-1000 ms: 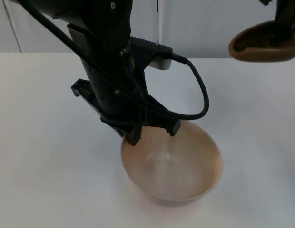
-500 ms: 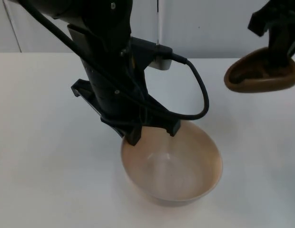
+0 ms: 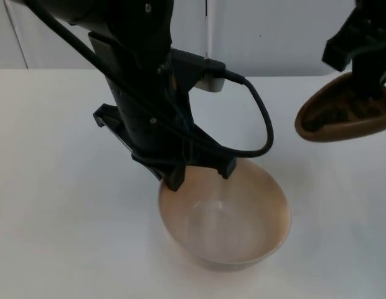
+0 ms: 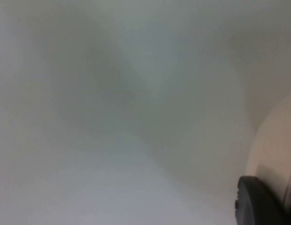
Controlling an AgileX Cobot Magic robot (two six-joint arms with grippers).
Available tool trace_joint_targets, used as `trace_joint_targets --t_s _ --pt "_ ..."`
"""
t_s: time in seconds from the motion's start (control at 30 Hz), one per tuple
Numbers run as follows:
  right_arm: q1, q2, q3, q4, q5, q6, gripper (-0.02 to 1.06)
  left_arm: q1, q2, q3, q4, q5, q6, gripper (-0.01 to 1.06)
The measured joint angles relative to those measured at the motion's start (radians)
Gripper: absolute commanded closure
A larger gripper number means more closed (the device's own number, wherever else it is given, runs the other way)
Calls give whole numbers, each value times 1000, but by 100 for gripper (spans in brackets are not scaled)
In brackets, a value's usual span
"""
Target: Pick up the bowl with the left hand and pour the coffee beans from the cup into the bowl with the right hand.
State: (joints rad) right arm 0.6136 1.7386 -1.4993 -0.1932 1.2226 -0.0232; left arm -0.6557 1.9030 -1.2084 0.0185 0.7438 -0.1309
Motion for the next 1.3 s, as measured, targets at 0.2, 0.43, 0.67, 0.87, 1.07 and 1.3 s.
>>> trace_joint_targets --t_s 0.2,0.43,0.67,0.87,1.07,1.3 --pt "62 0 2 -19 0 15 104 0 0 0 0 0 0 105" --pt "78 -2 6 -47 0 23 104 0 0 0 0 0 0 105" --pt "93 -2 6 -91 0 32 104 0 0 0 0 0 0 105" --pt "146 -2 6 -158 0 58 104 0 0 0 0 -2 0 105" --pt "162 -2 6 -204 0 76 104 0 0 0 0 -4 0 105" --pt "174 -2 8 -241 0 90 104 0 0 0 0 -6 0 105"
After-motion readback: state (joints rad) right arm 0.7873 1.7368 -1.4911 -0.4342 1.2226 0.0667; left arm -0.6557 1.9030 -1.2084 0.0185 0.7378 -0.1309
